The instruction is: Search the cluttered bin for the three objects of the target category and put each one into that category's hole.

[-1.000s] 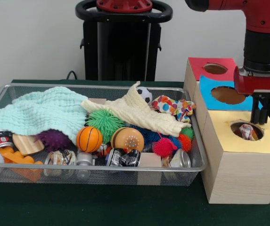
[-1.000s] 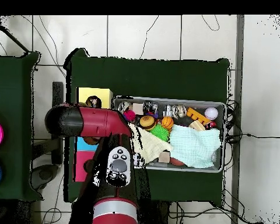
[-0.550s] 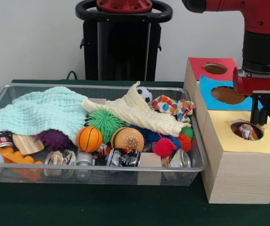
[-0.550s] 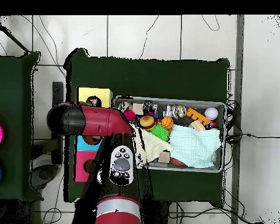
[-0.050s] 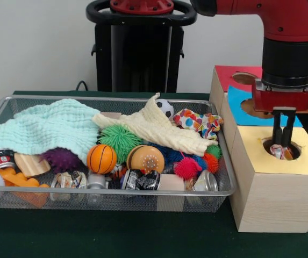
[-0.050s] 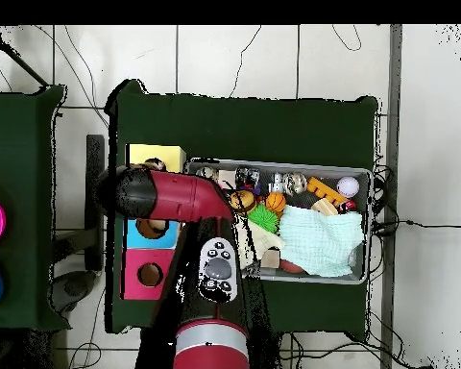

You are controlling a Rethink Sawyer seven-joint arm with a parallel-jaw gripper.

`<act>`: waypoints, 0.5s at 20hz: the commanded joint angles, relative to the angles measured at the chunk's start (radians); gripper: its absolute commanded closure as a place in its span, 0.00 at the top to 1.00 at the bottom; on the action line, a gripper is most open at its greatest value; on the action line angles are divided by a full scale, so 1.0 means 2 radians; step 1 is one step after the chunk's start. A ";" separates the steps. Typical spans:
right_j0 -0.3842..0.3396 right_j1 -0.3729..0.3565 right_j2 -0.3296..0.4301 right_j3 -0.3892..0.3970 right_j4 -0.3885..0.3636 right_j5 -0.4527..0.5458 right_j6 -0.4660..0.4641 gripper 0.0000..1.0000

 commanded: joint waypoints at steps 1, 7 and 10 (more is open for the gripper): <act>-0.013 0.008 0.022 0.017 -0.025 -0.010 0.042 0.00; 0.006 0.024 0.002 0.002 -0.027 -0.019 0.061 0.00; 0.022 0.033 -0.012 -0.006 -0.023 -0.027 0.079 0.00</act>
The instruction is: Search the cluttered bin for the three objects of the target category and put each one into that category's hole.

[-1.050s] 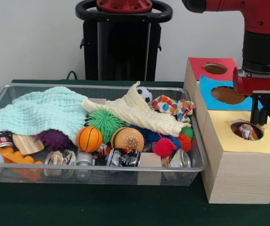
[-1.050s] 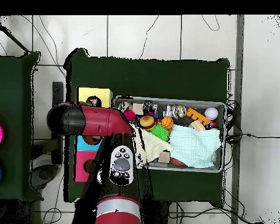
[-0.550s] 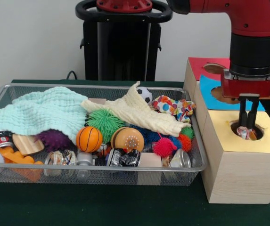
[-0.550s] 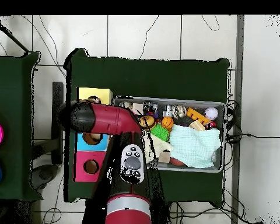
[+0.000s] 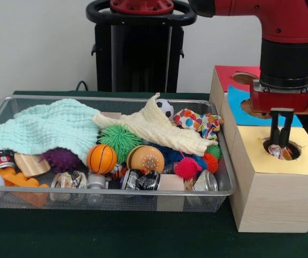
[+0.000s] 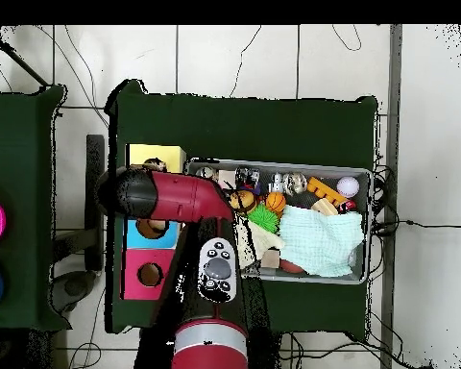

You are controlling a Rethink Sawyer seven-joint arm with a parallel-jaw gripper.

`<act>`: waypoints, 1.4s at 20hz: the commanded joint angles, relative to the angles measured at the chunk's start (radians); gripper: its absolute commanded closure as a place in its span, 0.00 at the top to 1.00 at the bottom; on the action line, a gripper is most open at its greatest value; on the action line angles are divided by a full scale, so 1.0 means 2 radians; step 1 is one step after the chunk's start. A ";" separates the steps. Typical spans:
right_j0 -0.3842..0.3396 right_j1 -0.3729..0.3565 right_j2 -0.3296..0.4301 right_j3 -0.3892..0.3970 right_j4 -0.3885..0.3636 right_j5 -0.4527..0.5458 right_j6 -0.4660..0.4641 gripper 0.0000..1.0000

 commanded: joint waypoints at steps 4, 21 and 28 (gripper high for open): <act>0.026 0.036 -0.015 -0.011 -0.017 -0.033 0.086 0.00; 0.010 0.070 -0.007 -0.038 -0.018 -0.062 0.063 0.00; 0.004 0.091 -0.007 -0.058 -0.018 -0.084 0.060 0.00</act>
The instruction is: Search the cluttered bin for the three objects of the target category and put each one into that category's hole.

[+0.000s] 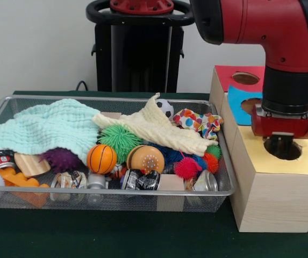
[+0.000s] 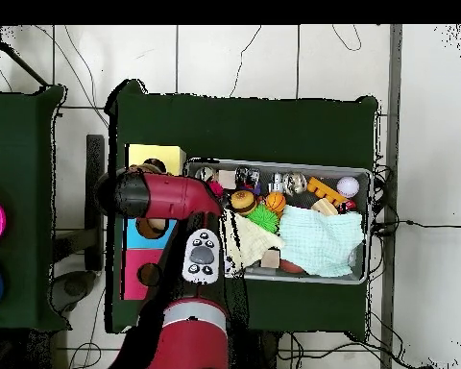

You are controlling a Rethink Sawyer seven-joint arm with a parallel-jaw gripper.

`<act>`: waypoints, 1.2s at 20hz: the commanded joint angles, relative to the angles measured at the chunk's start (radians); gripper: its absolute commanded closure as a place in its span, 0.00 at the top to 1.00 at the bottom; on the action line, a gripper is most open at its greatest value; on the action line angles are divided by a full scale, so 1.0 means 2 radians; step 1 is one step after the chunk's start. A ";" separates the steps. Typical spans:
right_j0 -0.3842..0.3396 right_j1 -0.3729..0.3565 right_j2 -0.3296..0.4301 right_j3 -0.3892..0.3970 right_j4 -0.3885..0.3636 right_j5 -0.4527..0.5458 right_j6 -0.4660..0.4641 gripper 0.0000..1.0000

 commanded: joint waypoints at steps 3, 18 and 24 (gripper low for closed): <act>-0.020 0.039 0.012 -0.030 -0.017 -0.044 0.058 0.00; -0.007 0.020 -0.005 -0.026 -0.017 -0.002 0.061 0.00; -0.003 -0.009 -0.005 -0.016 -0.013 0.041 0.058 0.00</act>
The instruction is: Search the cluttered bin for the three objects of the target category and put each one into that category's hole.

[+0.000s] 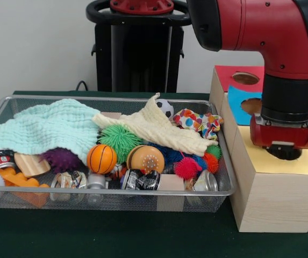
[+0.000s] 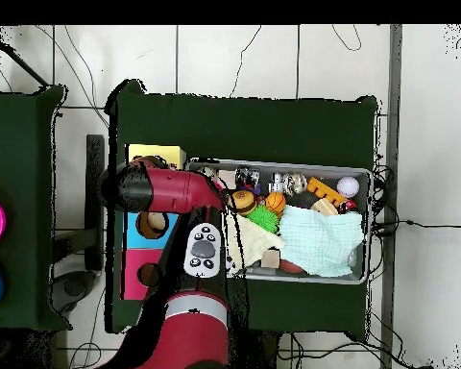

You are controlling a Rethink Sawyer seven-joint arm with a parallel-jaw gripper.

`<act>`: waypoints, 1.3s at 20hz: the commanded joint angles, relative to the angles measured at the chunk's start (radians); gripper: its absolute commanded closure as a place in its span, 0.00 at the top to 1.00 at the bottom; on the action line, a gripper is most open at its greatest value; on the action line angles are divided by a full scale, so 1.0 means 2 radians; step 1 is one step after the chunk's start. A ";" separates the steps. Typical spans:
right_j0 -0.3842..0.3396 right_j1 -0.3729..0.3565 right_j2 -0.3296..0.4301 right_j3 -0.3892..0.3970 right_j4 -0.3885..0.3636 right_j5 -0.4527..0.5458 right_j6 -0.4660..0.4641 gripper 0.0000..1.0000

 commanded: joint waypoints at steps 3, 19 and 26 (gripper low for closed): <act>-0.005 -0.031 0.006 0.006 -0.009 0.080 0.055 0.00; -0.015 -0.073 0.020 0.031 -0.019 0.114 0.032 0.00; -0.036 -0.096 0.033 0.060 -0.025 0.116 0.008 0.00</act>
